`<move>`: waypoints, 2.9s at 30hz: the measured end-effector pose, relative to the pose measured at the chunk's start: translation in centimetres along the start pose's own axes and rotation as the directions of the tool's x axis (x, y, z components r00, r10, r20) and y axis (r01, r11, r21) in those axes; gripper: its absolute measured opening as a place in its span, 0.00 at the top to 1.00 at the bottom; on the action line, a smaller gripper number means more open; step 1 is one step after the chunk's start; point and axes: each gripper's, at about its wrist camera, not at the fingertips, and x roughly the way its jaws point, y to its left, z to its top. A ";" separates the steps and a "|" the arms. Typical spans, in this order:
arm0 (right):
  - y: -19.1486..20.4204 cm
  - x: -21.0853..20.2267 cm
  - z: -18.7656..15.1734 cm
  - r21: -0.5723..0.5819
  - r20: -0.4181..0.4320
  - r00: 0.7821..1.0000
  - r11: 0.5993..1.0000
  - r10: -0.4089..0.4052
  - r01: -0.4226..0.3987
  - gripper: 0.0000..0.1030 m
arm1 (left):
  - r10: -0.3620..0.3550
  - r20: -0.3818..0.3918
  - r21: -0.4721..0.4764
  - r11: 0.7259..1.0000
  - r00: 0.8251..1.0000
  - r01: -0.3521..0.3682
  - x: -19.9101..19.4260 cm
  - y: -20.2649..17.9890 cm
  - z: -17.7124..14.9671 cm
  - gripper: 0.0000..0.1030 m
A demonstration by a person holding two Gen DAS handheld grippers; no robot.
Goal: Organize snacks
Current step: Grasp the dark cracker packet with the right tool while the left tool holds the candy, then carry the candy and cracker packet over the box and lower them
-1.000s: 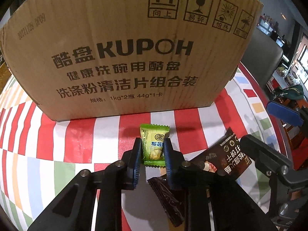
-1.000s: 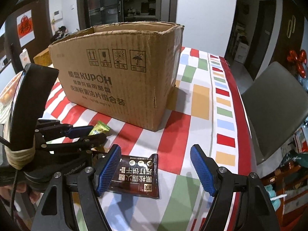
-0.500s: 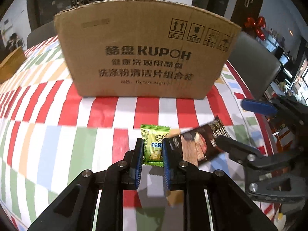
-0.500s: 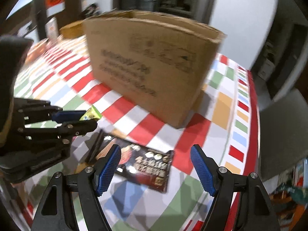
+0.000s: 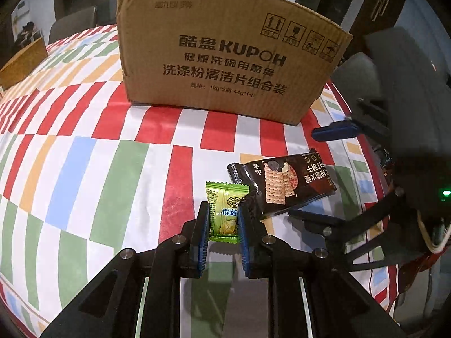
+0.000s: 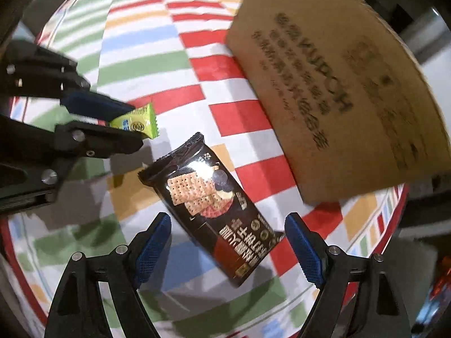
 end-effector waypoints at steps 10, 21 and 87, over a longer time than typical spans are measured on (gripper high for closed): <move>-0.8 2.0 2.0 -0.014 -0.033 0.994 0.994 0.107 -0.107 0.19 | -0.003 -0.003 -0.023 1.000 1.000 0.003 0.1 0.9 0.2 0.81; -3.6 2.7 1.6 0.218 0.002 0.969 0.945 0.248 -0.242 0.36 | 0.011 0.000 -0.021 1.000 1.000 -0.011 -0.2 0.6 0.2 0.81; -11.3 -19.0 0.8 0.729 0.455 0.826 0.672 -0.332 -0.131 0.47 | -0.013 0.477 0.166 0.983 0.879 -0.075 -16.2 -0.5 13.5 0.81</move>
